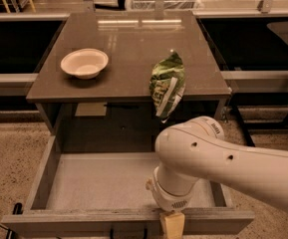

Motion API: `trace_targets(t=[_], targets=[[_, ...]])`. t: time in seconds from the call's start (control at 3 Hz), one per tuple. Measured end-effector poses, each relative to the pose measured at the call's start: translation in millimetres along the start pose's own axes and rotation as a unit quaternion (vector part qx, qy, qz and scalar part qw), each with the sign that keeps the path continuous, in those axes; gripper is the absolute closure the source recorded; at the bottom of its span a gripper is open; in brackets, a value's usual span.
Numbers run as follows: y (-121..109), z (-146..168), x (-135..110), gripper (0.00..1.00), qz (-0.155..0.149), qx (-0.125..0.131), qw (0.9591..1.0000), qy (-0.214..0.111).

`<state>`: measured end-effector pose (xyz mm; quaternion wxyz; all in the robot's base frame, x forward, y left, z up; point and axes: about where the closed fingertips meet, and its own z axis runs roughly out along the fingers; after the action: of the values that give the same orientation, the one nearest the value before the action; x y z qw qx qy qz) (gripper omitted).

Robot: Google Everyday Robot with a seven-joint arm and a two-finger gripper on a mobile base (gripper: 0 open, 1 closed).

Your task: Close top drawer

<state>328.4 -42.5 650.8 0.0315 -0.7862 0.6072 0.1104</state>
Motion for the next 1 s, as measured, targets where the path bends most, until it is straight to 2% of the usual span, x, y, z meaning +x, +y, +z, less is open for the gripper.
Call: trace_targets(t=[0.33,0.67,1.0], targets=[[-13.7,6.5,7.6,0.43,-0.029,0.029,0.9988,0.025],[-30.5,-1.2,7.0,0.66,-0.04,0.052,0.9971,0.038],[-44.7,-16.5,2.2,0.64,-0.054,0.053,0.9968,0.026]])
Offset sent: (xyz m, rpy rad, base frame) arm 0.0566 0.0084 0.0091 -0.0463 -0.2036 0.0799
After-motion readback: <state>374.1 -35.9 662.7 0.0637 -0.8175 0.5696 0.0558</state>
